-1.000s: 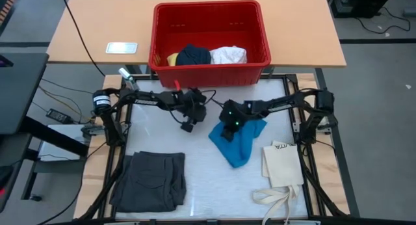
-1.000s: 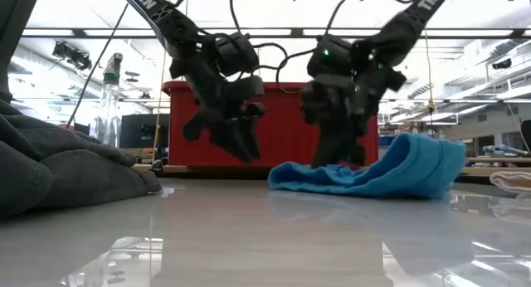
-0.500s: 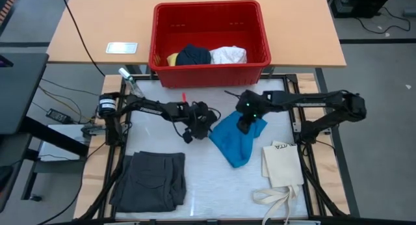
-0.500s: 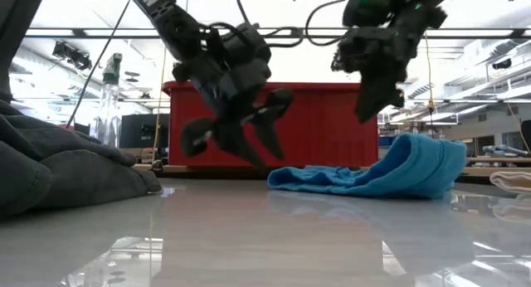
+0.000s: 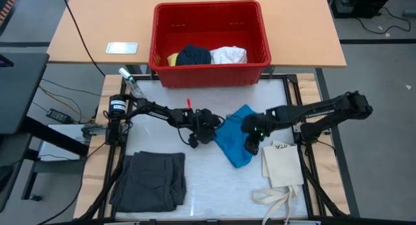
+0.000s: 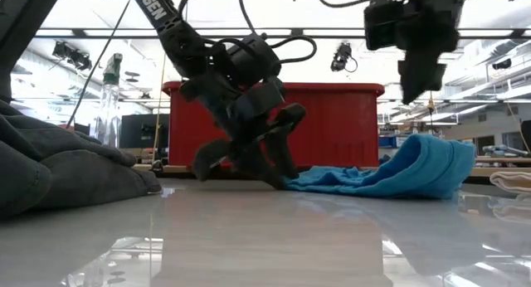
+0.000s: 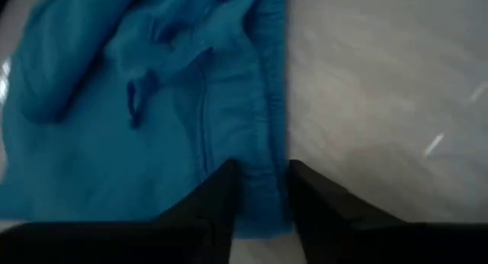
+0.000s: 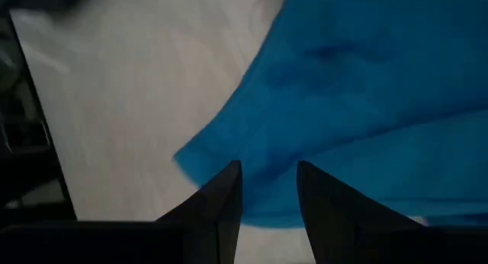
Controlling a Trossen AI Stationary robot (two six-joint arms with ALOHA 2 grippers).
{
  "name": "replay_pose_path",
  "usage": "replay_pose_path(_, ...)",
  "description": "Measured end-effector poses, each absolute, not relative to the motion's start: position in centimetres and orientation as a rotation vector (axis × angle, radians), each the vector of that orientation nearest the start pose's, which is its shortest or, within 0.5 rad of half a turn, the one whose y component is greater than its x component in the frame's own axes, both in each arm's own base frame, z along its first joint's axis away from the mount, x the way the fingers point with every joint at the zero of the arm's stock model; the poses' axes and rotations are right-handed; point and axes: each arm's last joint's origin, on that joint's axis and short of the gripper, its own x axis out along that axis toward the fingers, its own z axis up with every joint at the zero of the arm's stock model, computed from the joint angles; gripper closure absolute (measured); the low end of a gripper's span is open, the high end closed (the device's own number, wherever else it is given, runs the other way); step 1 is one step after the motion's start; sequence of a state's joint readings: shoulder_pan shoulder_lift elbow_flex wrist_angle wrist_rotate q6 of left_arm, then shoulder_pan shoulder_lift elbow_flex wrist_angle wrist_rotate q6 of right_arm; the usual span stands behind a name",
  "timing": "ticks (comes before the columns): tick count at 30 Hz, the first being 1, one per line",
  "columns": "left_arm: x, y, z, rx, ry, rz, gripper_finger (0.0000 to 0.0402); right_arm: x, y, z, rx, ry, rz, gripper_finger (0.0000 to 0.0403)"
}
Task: Fold laundry
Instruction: Fold the blue shorts
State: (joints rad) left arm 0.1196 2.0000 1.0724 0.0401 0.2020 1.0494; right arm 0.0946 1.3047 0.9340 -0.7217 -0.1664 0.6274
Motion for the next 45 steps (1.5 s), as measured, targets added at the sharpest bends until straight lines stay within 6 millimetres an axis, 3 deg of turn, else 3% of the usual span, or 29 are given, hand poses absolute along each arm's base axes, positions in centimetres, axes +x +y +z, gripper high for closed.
replay_pose_path(6,38.0,4.1,10.8,0.545,0.856,-0.389,0.0389,24.1,6.1,22.8,0.480,1.197,-0.145,0.0270)
replay_pose_path(13,36.7,3.9,11.5,0.030,1.012,-0.171,0.0391,23.6,7.3,22.6,0.370,1.147,-0.294,0.0270)
replay_pose_path(19,36.7,2.4,12.2,-0.252,1.016,-0.108,0.0393,24.9,6.9,22.2,0.294,1.095,-0.227,0.0270)
replay_pose_path(25,37.4,-0.2,12.9,-0.211,0.925,-0.211,0.0373,26.1,7.2,21.4,0.397,1.130,-0.116,0.0287)
replay_pose_path(31,38.4,-2.2,14.5,-0.144,0.887,-0.250,0.0299,24.6,9.3,20.4,0.423,1.280,-0.130,0.0329)
replay_pose_path(35,39.3,-3.6,16.0,-0.097,0.864,-0.254,0.0244,23.7,11.1,20.4,0.360,1.281,-0.111,0.0340)
replay_pose_path(39,40.2,-5.1,18.0,-0.034,0.847,-0.229,0.0208,23.2,12.5,20.5,0.292,1.232,-0.109,0.0332)
replay_pose_path(45,40.7,-7.1,21.0,0.017,0.884,-0.177,0.0199,23.4,13.8,19.8,0.212,1.065,-0.134,0.0284)
